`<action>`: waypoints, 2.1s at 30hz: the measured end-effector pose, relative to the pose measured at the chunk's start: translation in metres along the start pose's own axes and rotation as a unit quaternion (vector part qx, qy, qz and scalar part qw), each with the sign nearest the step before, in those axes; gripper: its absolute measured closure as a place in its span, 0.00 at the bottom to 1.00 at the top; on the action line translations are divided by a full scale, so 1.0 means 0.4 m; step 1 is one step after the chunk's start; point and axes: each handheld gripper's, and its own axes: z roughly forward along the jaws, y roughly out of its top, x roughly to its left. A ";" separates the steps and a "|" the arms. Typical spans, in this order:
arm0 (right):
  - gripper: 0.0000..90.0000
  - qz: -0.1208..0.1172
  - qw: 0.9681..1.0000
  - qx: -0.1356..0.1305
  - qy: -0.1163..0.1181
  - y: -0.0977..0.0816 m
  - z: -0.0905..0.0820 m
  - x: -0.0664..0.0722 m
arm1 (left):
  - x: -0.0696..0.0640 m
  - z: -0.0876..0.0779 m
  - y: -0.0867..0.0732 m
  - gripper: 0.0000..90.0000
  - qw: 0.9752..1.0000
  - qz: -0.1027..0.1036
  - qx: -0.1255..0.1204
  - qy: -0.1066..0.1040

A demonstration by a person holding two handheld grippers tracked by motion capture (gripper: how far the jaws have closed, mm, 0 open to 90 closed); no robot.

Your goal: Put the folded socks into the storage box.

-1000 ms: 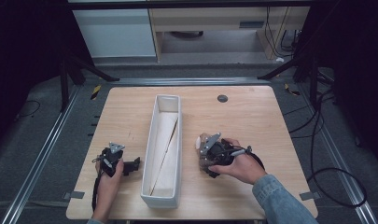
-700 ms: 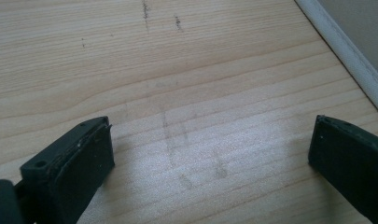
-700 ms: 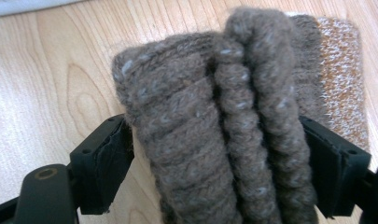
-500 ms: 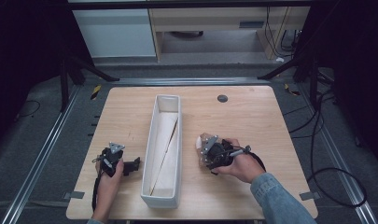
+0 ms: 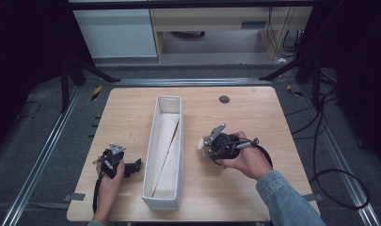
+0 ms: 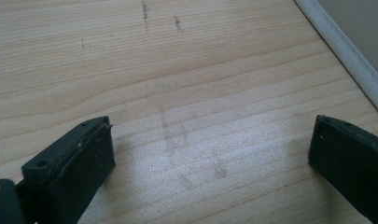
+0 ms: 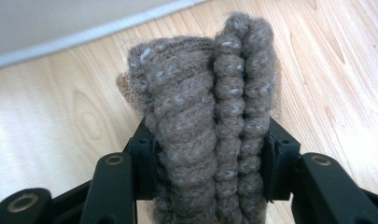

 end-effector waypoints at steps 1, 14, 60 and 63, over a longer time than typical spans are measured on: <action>0.56 0.001 1.000 -0.001 0.001 0.003 -0.007 -0.001 | 0.000 0.000 0.000 0.00 1.000 0.000 -0.001 0.000; 0.56 0.016 0.999 -0.027 0.003 0.070 -0.122 -0.004 | -0.001 -0.001 -0.001 0.00 1.000 0.001 -0.001 -0.001; 0.56 -0.022 0.997 -0.063 0.025 0.278 -0.262 0.033 | -0.001 -0.001 -0.001 0.00 1.000 0.001 -0.001 -0.002; 0.56 -0.025 0.997 -0.064 0.029 0.288 -0.259 0.039 | -0.001 -0.001 -0.001 0.00 1.000 0.001 -0.001 -0.002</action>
